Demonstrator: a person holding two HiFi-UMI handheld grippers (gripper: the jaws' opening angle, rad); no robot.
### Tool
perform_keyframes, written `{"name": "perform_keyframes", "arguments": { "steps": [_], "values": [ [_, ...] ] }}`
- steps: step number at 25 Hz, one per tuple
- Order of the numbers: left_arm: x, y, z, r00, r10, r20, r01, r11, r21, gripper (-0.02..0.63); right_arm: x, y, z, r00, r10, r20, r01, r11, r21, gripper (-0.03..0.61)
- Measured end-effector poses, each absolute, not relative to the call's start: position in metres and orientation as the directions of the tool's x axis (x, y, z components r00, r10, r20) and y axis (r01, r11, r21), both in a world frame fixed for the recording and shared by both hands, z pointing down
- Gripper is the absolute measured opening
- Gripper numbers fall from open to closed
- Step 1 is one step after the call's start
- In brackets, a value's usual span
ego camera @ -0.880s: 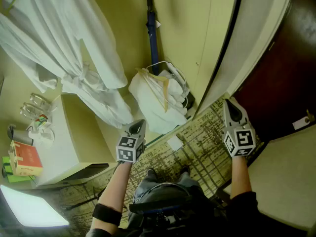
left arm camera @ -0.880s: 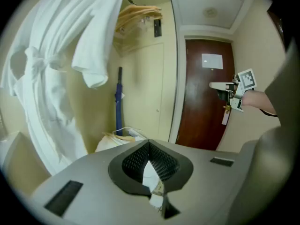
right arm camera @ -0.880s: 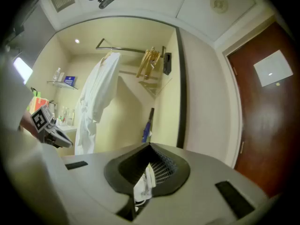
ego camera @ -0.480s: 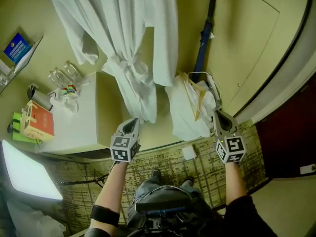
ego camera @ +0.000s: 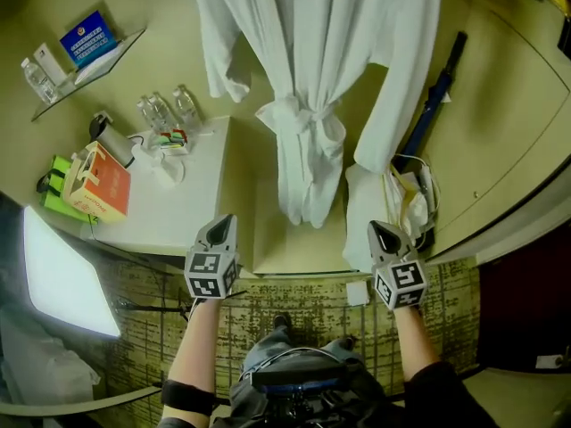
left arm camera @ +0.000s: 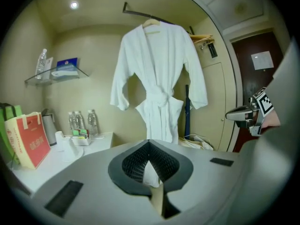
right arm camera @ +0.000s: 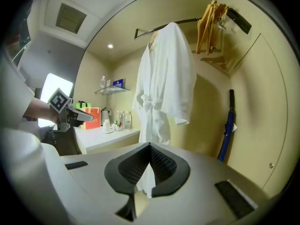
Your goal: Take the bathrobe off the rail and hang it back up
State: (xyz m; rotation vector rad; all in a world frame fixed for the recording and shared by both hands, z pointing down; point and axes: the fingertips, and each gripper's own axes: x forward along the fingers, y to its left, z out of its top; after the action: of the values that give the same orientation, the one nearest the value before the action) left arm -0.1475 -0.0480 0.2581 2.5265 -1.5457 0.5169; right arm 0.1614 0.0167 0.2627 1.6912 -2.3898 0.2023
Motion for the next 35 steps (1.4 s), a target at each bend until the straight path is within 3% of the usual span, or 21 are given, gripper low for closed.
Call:
{"name": "perform_keyframes", "arguments": {
  "steps": [7,17,27,35],
  "values": [
    [-0.191,-0.064,0.252,0.416,-0.852,0.319,-0.889,-0.454,-0.054,0.0,0.094,0.003,0.28,-0.361,-0.885,0.295,-0.925,0.379,0.004,0.018],
    [-0.189,-0.084,0.254,0.461,-0.828,0.319,-0.867,-0.498,-0.038,0.0,0.08,-0.016,0.281,-0.35,-0.886,0.304,-0.926,0.376,0.031,0.018],
    [-0.178,-0.124,0.219,0.541,-0.8,0.259,-0.821,-0.57,-0.044,0.0,0.045,-0.063,0.216,-0.349,-0.915,0.201,-0.914,0.38,0.142,0.018],
    [-0.154,-0.159,0.161,0.625,-0.759,0.182,-0.758,-0.646,-0.09,0.0,0.018,-0.112,0.11,-0.312,-0.95,0.026,-0.9,0.304,0.313,0.023]
  ]
}}
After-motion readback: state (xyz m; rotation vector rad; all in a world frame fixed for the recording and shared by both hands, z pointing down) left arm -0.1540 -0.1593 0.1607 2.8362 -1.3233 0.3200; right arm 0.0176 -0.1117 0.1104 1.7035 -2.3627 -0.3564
